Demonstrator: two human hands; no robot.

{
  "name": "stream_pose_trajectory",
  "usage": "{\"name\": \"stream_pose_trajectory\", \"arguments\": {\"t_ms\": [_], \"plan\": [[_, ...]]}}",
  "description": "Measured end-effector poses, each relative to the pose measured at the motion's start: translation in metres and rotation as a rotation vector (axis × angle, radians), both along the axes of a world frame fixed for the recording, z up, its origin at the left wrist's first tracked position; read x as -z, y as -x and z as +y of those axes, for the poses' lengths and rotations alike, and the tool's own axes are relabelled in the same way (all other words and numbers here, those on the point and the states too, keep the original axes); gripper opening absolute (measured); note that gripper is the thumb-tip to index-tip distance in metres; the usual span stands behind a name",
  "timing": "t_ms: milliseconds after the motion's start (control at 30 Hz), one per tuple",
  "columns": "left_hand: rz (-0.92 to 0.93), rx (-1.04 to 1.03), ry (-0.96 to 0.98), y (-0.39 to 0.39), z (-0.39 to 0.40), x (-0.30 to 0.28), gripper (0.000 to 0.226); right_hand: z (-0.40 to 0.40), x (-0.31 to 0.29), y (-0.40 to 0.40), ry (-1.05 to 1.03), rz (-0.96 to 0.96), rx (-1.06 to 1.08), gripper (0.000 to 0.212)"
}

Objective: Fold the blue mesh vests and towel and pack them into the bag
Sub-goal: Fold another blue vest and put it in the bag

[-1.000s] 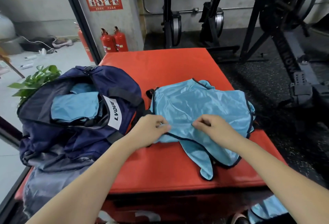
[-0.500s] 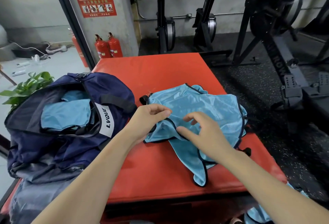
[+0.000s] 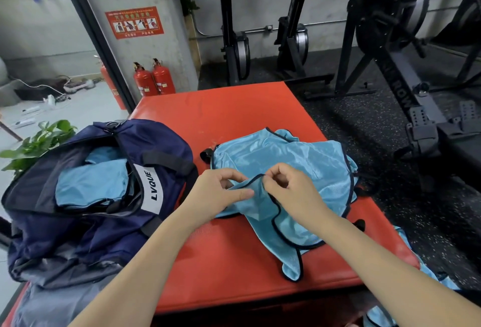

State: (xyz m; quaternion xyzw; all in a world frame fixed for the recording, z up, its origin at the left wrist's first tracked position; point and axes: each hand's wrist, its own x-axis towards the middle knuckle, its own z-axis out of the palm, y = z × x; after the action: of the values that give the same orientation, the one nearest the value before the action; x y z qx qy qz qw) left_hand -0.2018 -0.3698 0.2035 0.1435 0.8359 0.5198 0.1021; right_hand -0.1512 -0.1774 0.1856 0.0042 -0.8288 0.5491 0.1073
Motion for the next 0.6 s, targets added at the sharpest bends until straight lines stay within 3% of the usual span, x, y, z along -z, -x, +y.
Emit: {"name": "stream_pose_trajectory", "arguments": {"t_ms": [133, 200, 367, 600], "plan": [[0.239, -0.068, 0.005, -0.002, 0.007, 0.001, 0.003, 0.008, -0.007, 0.000, -0.001, 0.004, -0.045, 0.005], [0.298, -0.073, 0.017, 0.001, 0.004, -0.002, 0.011, 0.018, -0.010, 0.002, -0.018, -0.006, -0.035, 0.005], [0.403, -0.105, 0.107, 0.018, -0.006, -0.008, 0.008, 0.051, -0.018, 0.006, -0.275, 0.002, 0.029, 0.024], [0.415, -0.220, 0.260, 0.043, -0.018, -0.008, 0.012, 0.112, -0.026, 0.018, -0.392, -0.036, 0.201, 0.008]]}}
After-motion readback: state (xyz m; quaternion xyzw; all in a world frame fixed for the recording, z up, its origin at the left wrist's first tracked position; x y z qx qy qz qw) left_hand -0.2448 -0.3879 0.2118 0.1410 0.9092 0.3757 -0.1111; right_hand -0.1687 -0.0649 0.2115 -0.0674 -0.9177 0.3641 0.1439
